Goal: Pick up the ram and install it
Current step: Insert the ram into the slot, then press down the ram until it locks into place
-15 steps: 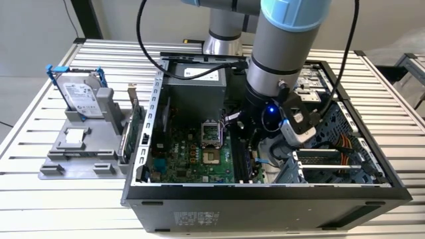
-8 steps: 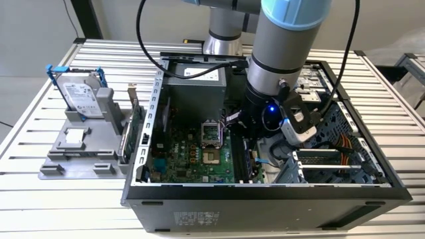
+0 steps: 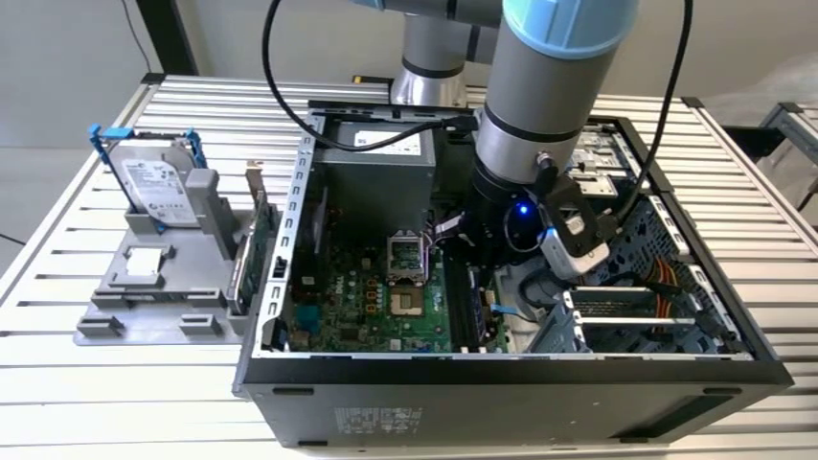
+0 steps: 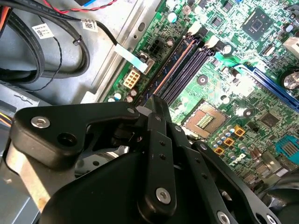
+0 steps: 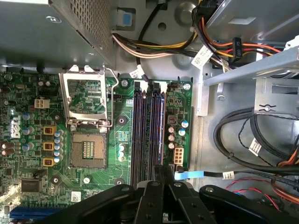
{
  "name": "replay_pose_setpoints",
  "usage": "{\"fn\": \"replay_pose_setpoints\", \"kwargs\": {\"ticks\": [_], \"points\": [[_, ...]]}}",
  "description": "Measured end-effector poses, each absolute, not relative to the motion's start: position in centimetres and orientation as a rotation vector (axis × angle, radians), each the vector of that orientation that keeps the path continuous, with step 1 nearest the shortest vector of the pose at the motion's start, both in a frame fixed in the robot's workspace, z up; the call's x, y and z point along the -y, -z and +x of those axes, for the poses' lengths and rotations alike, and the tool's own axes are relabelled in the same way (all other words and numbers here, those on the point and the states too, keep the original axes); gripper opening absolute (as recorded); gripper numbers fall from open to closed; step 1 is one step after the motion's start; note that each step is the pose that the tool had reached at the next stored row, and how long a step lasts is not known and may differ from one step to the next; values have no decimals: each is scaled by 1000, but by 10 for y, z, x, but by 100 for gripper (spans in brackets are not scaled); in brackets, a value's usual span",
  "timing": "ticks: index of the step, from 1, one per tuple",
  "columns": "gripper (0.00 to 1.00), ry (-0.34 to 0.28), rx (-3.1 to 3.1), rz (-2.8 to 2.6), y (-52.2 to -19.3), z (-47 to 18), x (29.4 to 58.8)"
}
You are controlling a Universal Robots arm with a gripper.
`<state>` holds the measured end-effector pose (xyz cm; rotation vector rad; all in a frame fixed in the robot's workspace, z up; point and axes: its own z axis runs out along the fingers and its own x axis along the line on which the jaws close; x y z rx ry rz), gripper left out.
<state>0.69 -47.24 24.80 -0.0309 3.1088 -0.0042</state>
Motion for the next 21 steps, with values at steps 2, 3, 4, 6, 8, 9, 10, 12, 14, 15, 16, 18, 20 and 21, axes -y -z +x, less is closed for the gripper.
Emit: {"fn": "replay_pose_setpoints", "kwargs": {"ticks": [2,3,4,6,8,9,10,12,14,15,16,18,20,21], "points": [[0,4,-3109,-31,-248,7,472],[0,3,-3109,-31,-248,7,472],[0,3,-3109,-31,-248,7,472],[0,3,-3109,-33,-248,7,472],[0,3,-3109,-54,-248,7,472],[0,2,-3108,-75,-248,7,472],[0,2,-3107,-101,-248,7,472],[0,1,-3105,-157,-248,7,472],[0,0,-3102,-212,-248,7,472],[0,0,-3100,-237,-248,7,472],[0,-1,-3098,-266,-248,7,472],[0,-2,-3092,-322,-247,7,472],[0,-3,-3086,-374,-247,7,472],[0,-3,-3083,-400,-247,7,472]]}}
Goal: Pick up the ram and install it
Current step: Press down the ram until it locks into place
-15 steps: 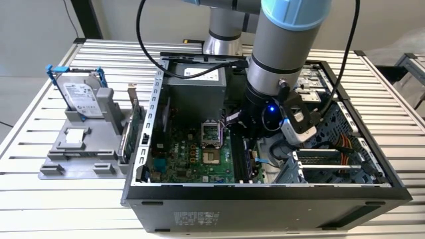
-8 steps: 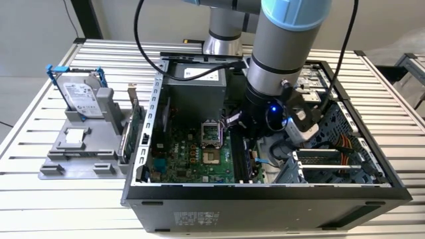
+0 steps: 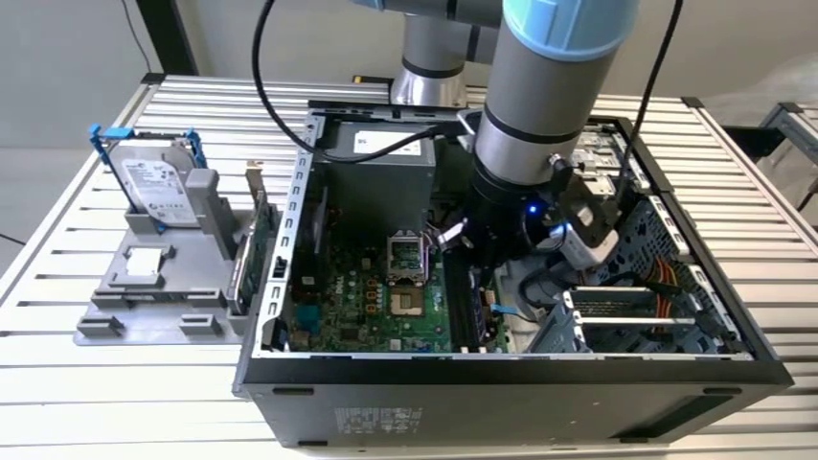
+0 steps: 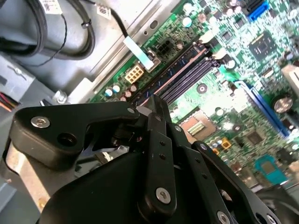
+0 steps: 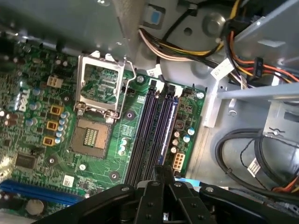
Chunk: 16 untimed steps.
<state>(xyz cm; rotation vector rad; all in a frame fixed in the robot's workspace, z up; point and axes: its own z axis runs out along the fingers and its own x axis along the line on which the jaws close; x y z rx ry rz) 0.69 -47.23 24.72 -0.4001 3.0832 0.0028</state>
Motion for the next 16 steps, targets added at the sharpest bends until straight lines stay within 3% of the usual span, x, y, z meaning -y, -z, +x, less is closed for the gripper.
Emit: {"fn": "replay_pose_setpoints", "kwargs": {"ticks": [16], "points": [[0,-9,-3014,-766,-244,7,471]]}}
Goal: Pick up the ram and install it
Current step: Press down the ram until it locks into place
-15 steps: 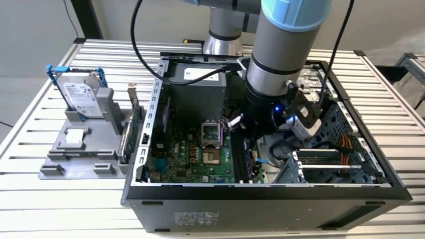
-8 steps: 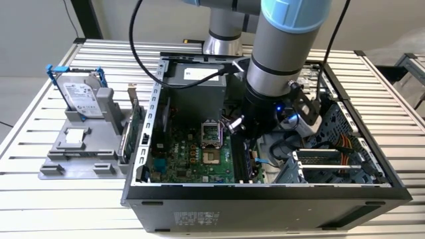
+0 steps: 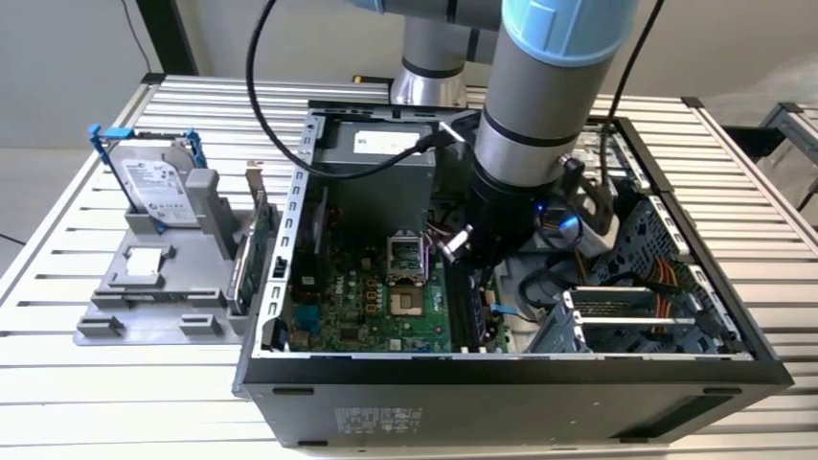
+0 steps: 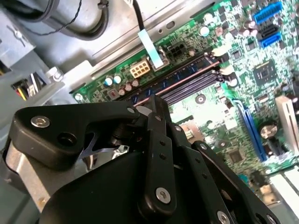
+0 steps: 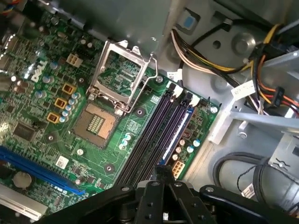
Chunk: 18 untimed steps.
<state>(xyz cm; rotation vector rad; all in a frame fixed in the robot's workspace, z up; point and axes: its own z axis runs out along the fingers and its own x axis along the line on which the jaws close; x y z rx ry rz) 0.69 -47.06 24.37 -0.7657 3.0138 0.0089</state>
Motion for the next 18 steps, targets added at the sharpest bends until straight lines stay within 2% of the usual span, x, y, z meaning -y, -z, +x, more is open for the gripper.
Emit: {"fn": "replay_pose_setpoints", "kwargs": {"ticks": [18], "points": [[0,-14,-2920,-1070,-242,7,469]]}}
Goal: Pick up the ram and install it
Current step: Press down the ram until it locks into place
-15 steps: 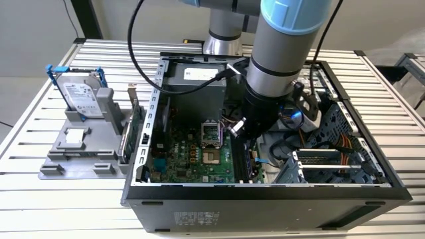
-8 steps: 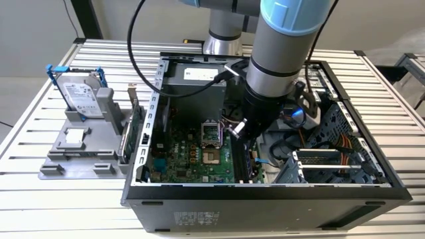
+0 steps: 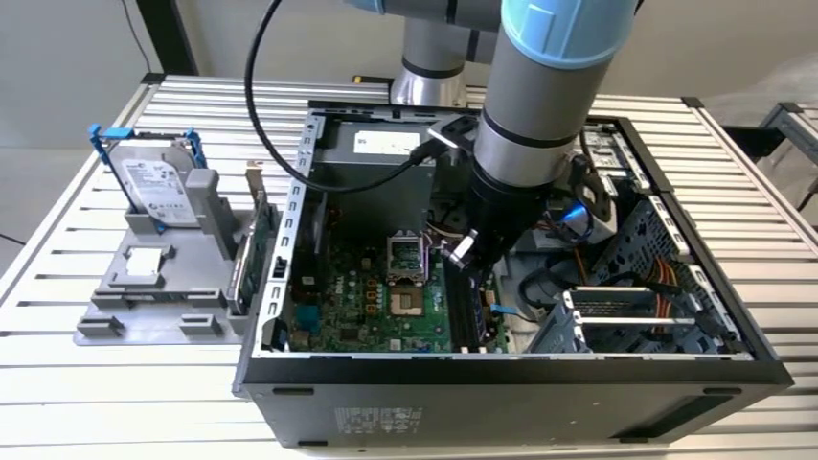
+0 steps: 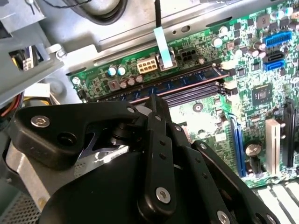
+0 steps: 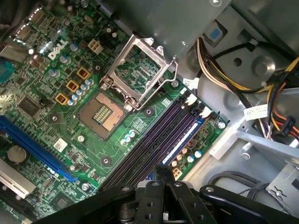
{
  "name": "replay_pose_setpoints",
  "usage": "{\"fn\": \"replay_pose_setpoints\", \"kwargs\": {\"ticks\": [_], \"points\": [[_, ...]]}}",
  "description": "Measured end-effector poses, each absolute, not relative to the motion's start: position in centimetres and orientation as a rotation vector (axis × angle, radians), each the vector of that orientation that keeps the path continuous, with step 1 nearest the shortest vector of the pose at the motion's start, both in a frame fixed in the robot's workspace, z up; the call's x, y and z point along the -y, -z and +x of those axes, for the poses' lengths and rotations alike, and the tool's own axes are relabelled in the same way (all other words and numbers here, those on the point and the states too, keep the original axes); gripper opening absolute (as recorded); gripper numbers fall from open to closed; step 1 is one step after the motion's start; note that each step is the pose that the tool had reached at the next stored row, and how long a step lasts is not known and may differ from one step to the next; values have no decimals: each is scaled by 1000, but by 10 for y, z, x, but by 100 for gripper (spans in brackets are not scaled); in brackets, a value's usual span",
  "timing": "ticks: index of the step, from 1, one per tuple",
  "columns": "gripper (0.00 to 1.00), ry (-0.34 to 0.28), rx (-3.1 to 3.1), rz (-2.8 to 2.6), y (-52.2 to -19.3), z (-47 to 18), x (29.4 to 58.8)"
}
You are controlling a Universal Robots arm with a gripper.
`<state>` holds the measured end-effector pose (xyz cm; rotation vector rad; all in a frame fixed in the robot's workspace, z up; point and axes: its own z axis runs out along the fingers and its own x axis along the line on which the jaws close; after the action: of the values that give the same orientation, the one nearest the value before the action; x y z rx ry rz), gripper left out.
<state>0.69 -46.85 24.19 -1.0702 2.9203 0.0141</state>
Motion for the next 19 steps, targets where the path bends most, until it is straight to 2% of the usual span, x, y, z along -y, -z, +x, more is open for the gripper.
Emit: {"fn": "replay_pose_setpoints", "kwargs": {"ticks": [19], "points": [[0,-17,-2856,-1233,-240,7,466]]}}
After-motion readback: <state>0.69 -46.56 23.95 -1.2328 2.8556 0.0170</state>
